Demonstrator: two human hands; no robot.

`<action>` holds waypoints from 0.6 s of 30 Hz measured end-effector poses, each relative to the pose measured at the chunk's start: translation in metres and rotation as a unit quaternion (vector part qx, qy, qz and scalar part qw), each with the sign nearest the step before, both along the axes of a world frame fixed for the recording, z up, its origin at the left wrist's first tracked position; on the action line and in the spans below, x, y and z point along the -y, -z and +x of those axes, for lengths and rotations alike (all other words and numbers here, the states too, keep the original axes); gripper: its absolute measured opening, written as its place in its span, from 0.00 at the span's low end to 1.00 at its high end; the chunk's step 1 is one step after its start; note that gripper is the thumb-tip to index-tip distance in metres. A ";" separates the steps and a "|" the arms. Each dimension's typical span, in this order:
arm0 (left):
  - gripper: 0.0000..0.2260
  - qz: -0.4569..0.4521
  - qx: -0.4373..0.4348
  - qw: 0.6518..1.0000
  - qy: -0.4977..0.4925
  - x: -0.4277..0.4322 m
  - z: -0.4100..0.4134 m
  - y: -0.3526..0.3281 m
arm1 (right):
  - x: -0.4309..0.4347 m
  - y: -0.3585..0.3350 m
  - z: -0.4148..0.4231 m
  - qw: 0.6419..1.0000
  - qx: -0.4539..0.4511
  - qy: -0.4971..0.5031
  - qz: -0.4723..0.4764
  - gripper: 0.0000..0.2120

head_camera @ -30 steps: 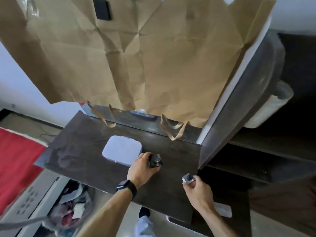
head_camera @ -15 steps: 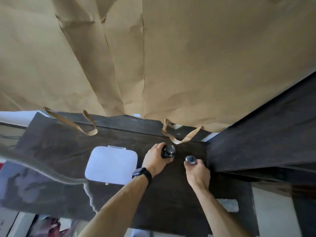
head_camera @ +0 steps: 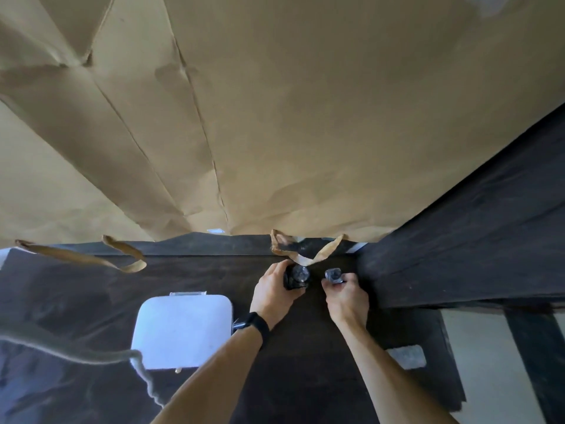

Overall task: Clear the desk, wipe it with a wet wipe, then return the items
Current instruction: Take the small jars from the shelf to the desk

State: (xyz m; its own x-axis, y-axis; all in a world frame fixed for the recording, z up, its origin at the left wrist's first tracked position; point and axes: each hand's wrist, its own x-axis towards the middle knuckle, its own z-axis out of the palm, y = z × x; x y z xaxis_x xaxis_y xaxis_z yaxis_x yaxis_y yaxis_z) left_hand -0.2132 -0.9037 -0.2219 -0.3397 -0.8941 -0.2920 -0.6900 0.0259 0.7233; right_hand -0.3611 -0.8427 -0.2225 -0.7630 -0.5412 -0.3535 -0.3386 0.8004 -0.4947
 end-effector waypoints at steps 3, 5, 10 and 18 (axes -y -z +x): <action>0.29 -0.004 -0.004 1.000 0.000 -0.004 -0.001 0.003 | 0.000 -0.001 0.001 1.000 0.004 -0.002 -0.011 0.15; 0.29 -0.006 -0.007 1.000 -0.001 -0.005 -0.002 0.005 | -0.001 -0.001 0.001 1.000 0.011 -0.002 -0.020 0.15; 0.29 -0.006 -0.012 1.000 0.002 -0.008 -0.006 0.004 | -0.004 -0.001 -0.002 1.000 0.024 -0.008 -0.015 0.16; 0.29 0.004 -0.006 1.000 0.015 -0.010 -0.009 0.005 | -0.017 -0.003 -0.010 0.997 0.059 -0.052 0.006 0.24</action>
